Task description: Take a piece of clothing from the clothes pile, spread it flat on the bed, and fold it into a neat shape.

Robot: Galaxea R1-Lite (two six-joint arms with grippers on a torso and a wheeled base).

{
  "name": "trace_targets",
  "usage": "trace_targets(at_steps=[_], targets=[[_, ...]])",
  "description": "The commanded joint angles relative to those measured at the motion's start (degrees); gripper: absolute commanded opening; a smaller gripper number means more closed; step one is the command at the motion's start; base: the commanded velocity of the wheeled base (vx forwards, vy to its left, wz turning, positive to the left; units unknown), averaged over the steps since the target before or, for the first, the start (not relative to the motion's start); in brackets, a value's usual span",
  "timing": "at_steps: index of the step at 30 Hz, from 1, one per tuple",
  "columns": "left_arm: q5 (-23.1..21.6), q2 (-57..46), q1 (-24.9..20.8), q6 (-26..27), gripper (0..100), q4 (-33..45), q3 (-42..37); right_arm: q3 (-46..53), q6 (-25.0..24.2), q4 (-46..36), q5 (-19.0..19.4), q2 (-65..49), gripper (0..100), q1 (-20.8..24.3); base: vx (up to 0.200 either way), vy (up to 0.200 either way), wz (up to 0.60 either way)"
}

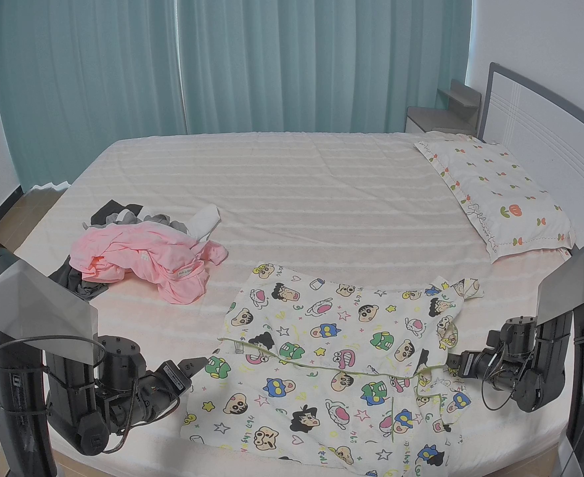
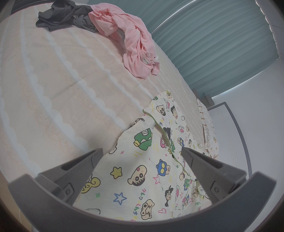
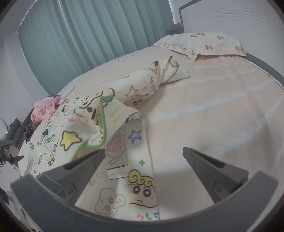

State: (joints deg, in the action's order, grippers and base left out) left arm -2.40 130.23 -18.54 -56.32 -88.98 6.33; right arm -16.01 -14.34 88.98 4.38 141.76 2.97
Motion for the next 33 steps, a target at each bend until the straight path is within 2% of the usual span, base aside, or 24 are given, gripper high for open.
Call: trace_targets(at_steps=[1,10,11,33], targets=[[0.0,0.1,0.0,0.0,100,-0.8,-0.1,-0.1,0.0,1.0,0.0,1.3,100,1.1,0.000,0.000,0.00],[0.1,0.1,0.0,-0.1,100,-0.8,-0.2,-1.8,0.0,1.0,-0.1,3.3,100,2.1,0.000,0.000,0.00],[0.1,0.1,-0.1,-0.1,100,-0.8,-0.2,-2.0,0.0,1.0,-0.1,3.4,0,2.2,0.000,0.000,0.00],[0.2,0.1,-0.1,-0.1,100,-0.8,-0.2,1.0,-0.8,1.0,-0.3,-0.5,0,0.8,0.000,0.000,0.00]])
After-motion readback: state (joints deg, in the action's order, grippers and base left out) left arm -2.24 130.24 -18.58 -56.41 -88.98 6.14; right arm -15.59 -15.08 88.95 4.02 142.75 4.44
